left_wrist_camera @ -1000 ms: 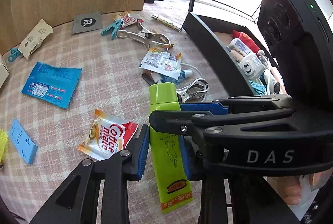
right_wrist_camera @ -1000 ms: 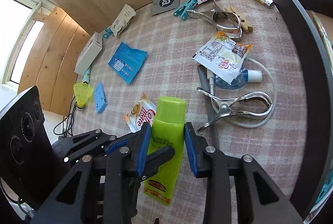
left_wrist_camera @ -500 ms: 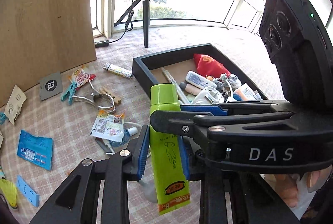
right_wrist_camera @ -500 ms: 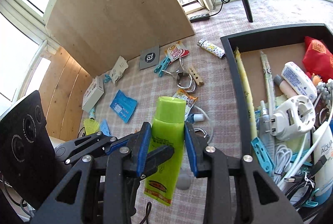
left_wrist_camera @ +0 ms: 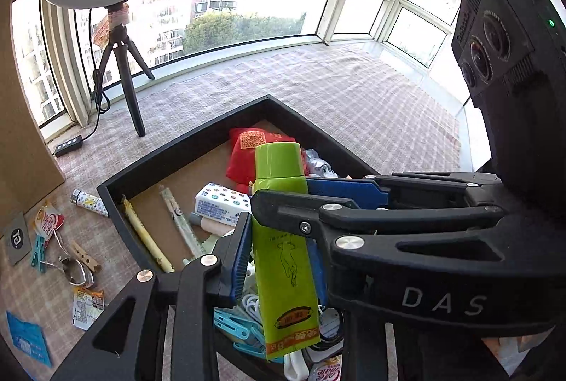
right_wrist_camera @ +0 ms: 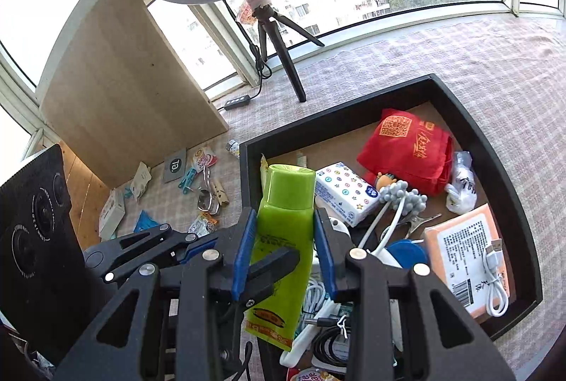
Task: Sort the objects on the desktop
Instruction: 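Carry the lime-green bottle into the tray and open both tools, then move both tools back over the table toward the blue items, then grasp the blue wet-wipe packet with the right tool while the left tool grasps the blue phone stand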
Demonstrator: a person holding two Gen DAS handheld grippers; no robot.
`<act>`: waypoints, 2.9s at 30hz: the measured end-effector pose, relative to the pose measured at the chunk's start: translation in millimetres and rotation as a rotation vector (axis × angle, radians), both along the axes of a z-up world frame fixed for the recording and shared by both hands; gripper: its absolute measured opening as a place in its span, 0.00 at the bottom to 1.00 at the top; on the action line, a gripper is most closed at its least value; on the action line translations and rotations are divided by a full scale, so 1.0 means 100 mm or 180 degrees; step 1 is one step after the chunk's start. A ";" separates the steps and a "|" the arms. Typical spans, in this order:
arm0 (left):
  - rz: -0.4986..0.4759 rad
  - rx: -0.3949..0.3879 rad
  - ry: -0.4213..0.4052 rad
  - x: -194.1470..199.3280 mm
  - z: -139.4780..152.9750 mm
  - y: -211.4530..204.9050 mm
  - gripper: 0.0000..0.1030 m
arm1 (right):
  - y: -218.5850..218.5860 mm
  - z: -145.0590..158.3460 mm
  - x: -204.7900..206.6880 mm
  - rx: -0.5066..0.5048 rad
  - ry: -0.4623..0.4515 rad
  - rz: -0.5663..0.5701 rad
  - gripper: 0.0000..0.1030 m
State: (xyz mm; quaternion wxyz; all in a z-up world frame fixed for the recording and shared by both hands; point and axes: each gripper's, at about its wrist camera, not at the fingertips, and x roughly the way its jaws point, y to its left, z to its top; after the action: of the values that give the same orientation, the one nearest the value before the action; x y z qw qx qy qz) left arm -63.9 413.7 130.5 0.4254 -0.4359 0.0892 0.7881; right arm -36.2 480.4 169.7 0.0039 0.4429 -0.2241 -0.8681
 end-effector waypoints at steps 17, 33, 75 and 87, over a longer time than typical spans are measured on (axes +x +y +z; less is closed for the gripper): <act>0.0261 -0.0122 -0.0004 -0.10 -0.09 -0.29 0.44 | 0.18 -0.14 0.04 0.0055 -0.0072 -0.0164 0.45; 0.1238 -0.0486 -0.0110 -0.18 -0.45 -1.98 0.44 | -0.60 -0.23 -0.19 0.0116 -0.0144 0.0382 0.49; 0.4124 -0.0973 -0.1258 -0.37 -1.48 -4.32 0.62 | -4.22 -1.22 -1.79 0.1338 -0.0564 0.3394 0.64; 0.4054 -0.1028 -0.1163 -0.15 -1.51 -4.39 0.69 | -4.34 -1.44 -1.91 0.1629 -0.0669 0.3513 0.85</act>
State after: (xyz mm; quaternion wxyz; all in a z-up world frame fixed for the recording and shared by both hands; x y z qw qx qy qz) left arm -78.9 -25.4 -20.3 -0.1835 -0.5875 -0.1415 0.7753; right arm -226.8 46.6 25.3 0.3240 0.5636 0.2544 -0.7160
